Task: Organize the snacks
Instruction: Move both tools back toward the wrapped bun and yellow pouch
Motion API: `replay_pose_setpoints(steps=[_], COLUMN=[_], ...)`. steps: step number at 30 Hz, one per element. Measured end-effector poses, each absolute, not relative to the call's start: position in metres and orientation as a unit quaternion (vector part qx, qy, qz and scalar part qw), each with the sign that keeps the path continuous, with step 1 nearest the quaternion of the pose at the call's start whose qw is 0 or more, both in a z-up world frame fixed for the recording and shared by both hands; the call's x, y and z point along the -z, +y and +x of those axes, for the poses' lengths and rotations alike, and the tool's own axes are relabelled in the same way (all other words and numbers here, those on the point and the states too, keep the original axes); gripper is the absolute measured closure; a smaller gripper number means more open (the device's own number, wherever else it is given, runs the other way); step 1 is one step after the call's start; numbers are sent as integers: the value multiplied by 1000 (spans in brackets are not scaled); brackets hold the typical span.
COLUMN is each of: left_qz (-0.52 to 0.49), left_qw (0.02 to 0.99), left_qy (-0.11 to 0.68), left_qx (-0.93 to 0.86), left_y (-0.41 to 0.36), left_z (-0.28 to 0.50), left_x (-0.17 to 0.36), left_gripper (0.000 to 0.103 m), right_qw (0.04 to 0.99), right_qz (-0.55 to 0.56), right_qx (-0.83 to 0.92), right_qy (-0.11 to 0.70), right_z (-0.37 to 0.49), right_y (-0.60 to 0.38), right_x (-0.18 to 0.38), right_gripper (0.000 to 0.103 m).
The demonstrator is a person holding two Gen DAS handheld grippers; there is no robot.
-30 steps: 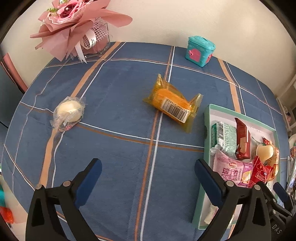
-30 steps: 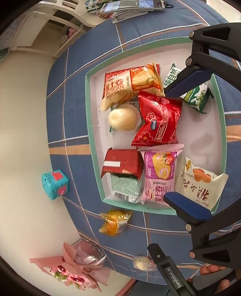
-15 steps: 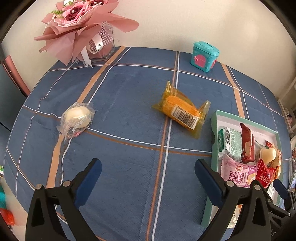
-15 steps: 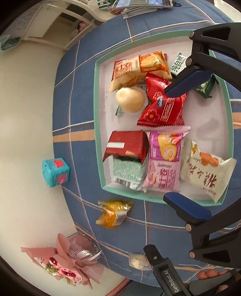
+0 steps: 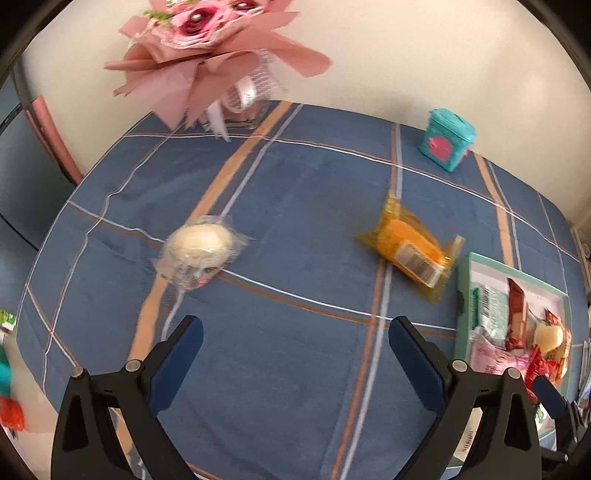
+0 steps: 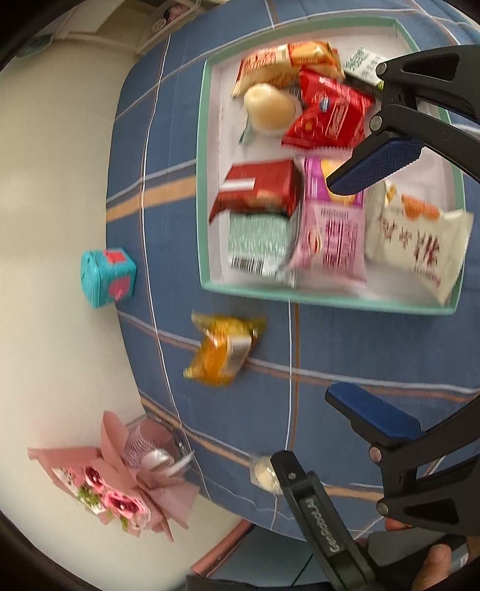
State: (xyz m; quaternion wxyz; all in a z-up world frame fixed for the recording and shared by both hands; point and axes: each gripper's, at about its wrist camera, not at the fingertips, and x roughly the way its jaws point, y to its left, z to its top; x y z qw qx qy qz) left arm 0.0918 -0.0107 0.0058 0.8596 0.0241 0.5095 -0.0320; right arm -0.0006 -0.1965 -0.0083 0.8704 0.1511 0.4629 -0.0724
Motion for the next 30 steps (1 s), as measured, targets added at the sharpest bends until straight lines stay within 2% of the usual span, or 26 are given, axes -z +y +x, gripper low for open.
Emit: replay_pose_setpoints(steps=[15, 30], left_qz=[-32, -87], left_qw=[856, 835], left_qy=[515, 542], left_qx=[-24, -16], left_y=[64, 96], left_z=[110, 131], left_x=[-1, 18], left_gripper=[3, 3], right_qw=[859, 860], right_qz=[153, 164], right_qx=[7, -12], right_qy=[488, 484], right_z=[25, 48], right_y=[-138, -143], right_x=[30, 33], right_gripper=[0, 0])
